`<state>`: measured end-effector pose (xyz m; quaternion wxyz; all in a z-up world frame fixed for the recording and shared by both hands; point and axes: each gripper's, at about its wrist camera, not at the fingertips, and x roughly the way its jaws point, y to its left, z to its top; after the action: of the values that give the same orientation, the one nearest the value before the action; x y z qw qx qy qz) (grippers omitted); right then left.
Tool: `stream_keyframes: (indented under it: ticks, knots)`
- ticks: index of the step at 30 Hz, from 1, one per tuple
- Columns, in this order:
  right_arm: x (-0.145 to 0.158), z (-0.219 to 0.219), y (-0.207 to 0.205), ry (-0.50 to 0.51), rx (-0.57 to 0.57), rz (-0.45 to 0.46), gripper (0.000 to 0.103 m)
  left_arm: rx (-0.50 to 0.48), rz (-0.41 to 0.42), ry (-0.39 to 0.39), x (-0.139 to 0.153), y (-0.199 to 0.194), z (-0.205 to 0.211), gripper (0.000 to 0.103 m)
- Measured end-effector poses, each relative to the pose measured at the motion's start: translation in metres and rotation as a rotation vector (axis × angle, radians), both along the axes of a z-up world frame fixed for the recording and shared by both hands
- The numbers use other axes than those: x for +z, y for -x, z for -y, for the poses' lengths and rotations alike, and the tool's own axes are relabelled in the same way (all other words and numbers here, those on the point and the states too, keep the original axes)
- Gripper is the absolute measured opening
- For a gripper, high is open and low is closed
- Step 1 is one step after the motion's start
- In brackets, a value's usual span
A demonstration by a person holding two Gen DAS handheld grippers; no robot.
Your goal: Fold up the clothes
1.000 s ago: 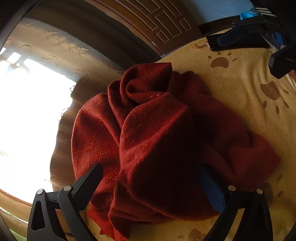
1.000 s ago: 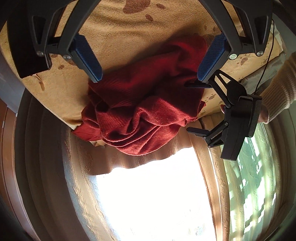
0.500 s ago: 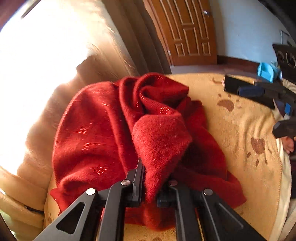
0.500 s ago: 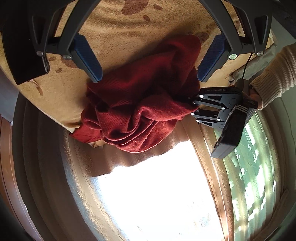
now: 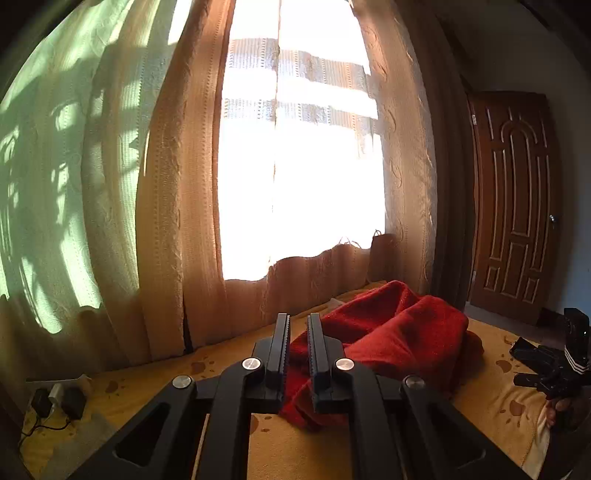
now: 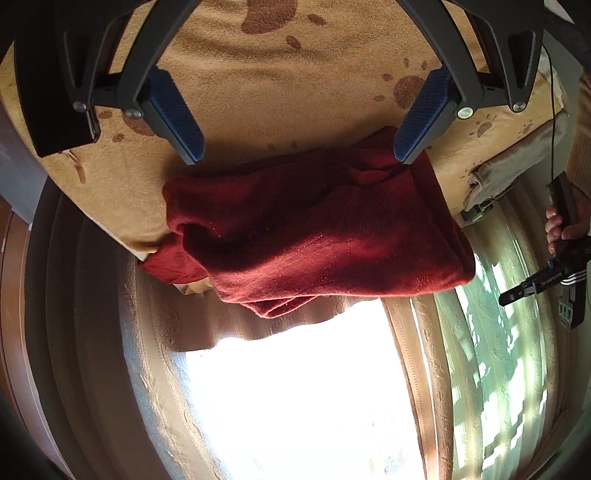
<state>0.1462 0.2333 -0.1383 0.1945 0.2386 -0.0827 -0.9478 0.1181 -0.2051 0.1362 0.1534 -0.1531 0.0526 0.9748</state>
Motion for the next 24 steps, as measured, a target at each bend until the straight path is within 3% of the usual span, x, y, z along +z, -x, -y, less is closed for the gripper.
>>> stream_keyframes:
  ticks: [3,11,12,14,15,16,20,22,24]
  knots:
    - [0.005,0.006,0.000,-0.054,0.003,-0.004,0.103,0.022,0.013,0.017,-0.011,-0.011,0.023,0.010]
    - [0.021,0.028,-0.005,-0.121,-0.002,-0.037,0.103,-0.146,0.134,0.391,-0.121,-0.008,-0.035,0.012]
    - [0.021,0.032,-0.005,-0.131,0.001,-0.033,0.103,-0.154,0.158,0.410,-0.133,-0.001,-0.041,0.016]
    - [0.019,0.040,-0.005,-0.151,0.007,-0.024,0.103,-0.157,0.188,0.414,-0.149,0.015,-0.048,0.033]
    - [0.019,0.043,-0.006,-0.161,0.004,-0.021,0.103,-0.157,0.193,0.403,-0.152,0.021,-0.050,0.065]
    - [0.018,0.046,-0.007,-0.171,0.001,-0.018,0.103,-0.155,0.180,0.392,-0.153,0.025,-0.053,0.090]
    - [0.014,0.050,-0.008,-0.183,-0.002,-0.005,0.103,-0.177,0.142,0.350,-0.141,0.044,-0.061,0.091]
    - [0.012,0.049,-0.006,-0.181,-0.005,0.005,0.103,-0.222,0.152,0.383,-0.142,0.055,-0.067,0.091]
    - [0.010,0.048,-0.003,-0.168,-0.006,0.020,0.103,-0.264,0.166,0.468,-0.151,0.066,-0.077,0.091]
